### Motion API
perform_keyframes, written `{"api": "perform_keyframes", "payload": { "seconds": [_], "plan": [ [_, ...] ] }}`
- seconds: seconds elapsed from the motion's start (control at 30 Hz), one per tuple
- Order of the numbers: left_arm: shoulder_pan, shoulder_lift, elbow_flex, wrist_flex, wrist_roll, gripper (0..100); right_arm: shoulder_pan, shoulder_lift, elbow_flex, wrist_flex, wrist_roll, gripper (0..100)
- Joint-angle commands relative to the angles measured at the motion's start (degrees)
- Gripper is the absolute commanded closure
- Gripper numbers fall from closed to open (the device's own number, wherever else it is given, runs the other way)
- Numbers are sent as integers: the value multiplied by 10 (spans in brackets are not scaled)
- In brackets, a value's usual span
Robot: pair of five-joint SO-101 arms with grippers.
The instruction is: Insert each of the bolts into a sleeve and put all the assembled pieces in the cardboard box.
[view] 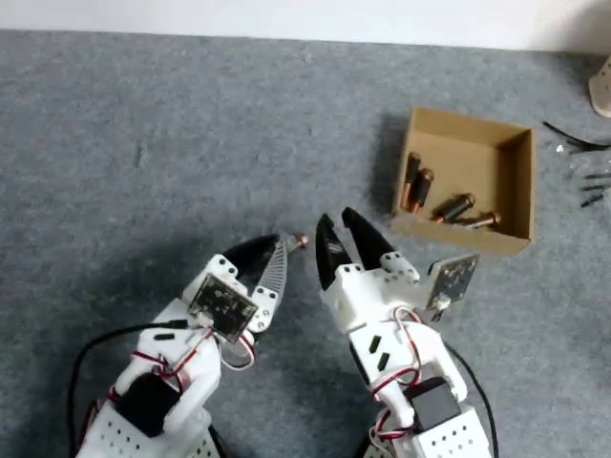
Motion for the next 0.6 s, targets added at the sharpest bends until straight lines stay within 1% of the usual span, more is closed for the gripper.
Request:
{"api": "perform_keyframes", "payload": {
  "seconds": [0.0, 0.1, 0.27, 0.33, 0.47, 0.57],
  "plan": [
    [-7, -10, -17, -3, 3, 993, 6, -6, -2, -9, 1, 872],
    [-46, -9, -16, -3, 2, 993, 6, -4, -1, -10, 1, 872],
    [-196, -9, 15, -5, 0, 993, 6, 0, 0, -10, 1, 872],
    [-244, -9, 17, -12, 2, 993, 6, 0, 0, -10, 1, 872],
    [-266, -8, 56, -62, 3, 991, 1, 0, 1, -9, 5, 872],
    [-267, -8, 82, -92, 0, 991, -39, 1, 17, -8, 56, 872]
  ]
}}
